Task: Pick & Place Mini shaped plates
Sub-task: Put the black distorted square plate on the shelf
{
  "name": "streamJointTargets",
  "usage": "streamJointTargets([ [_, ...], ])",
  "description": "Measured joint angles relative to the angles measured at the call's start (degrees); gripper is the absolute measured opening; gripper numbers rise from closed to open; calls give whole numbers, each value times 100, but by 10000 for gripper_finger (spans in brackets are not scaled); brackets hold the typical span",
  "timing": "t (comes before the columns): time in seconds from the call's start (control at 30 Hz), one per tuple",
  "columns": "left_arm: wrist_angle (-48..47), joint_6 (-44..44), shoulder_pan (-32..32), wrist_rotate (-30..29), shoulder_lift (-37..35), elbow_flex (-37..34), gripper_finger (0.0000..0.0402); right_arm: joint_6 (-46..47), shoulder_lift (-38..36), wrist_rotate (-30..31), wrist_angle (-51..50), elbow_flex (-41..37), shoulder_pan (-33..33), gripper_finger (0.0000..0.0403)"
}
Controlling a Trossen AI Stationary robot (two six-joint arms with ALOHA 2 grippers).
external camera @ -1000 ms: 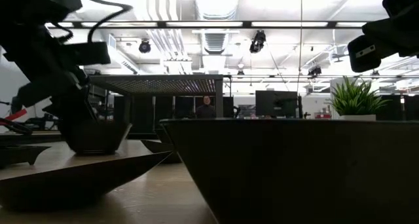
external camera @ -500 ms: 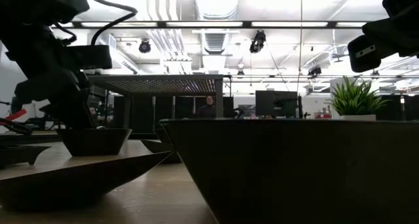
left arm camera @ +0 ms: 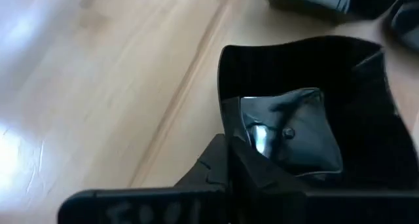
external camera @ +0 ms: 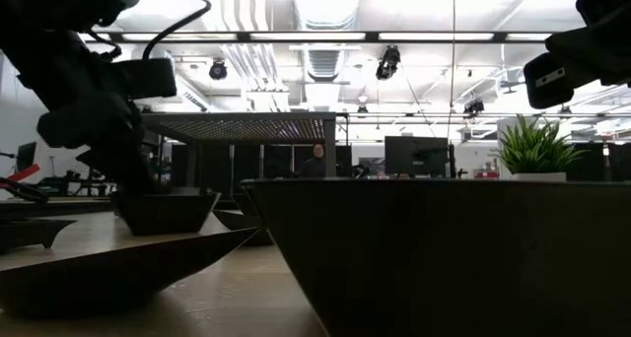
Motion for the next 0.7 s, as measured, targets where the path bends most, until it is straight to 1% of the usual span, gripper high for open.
streamJointTargets([
  [0.1, 25, 15, 0, -295, -96, 24, 1, 0, 0, 0, 0, 1, 1, 8],
  [0.23, 12, -166, 0, -875, -360, 156, 0, 0, 0, 1, 0, 0, -2, 8],
  [0.4, -9, -198, 11, -944, -837, 416, 0, 0, 2, 2, 2, 2, -2, 8],
  [0.53, -407, -157, 20, -1047, -1210, 587, 0, 0, 2, 2, 2, 0, -2, 8],
  [0.6, -552, -198, 20, -1355, -1448, 687, 0, 0, 2, 2, 2, 0, -2, 8],
  [0.7, -578, -186, 20, -2033, -1809, 784, 0, 0, 2, 2, 2, 0, 0, 8],
])
